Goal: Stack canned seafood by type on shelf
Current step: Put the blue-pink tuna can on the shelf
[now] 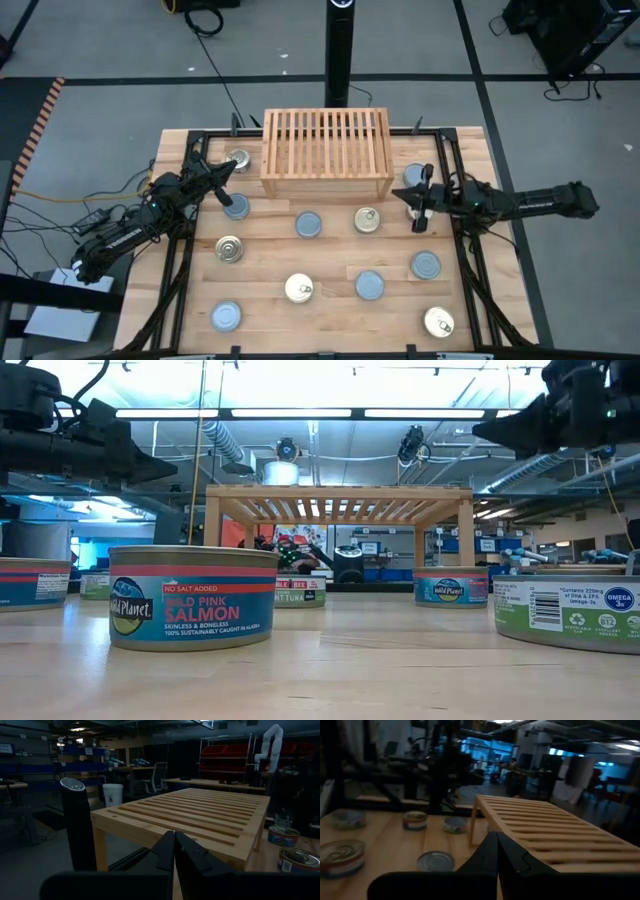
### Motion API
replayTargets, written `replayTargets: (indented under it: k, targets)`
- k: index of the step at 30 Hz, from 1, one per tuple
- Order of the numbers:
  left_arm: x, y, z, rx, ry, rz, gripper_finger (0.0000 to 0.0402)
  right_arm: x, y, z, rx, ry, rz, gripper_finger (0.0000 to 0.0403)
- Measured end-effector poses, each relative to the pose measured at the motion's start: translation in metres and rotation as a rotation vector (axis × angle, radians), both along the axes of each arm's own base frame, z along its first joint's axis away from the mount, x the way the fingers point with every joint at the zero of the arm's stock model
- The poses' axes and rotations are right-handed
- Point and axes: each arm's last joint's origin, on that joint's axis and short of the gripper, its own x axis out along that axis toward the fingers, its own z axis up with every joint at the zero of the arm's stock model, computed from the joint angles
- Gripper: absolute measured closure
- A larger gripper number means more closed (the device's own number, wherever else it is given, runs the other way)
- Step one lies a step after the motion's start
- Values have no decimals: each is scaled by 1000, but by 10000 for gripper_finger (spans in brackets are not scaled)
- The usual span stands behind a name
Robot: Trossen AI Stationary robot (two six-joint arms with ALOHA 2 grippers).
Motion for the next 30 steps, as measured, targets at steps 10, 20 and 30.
replayTargets:
  k: [10,20,30]
  targets:
    - [0,0,0,0,0,0,383,26,27,24,-35,147,24,396]
    - [0,0,0,0,0,0,383,64,51,28,29,355,9,396]
    - [0,0,0,0,0,0,383,91,61,37,199,532,-28,395]
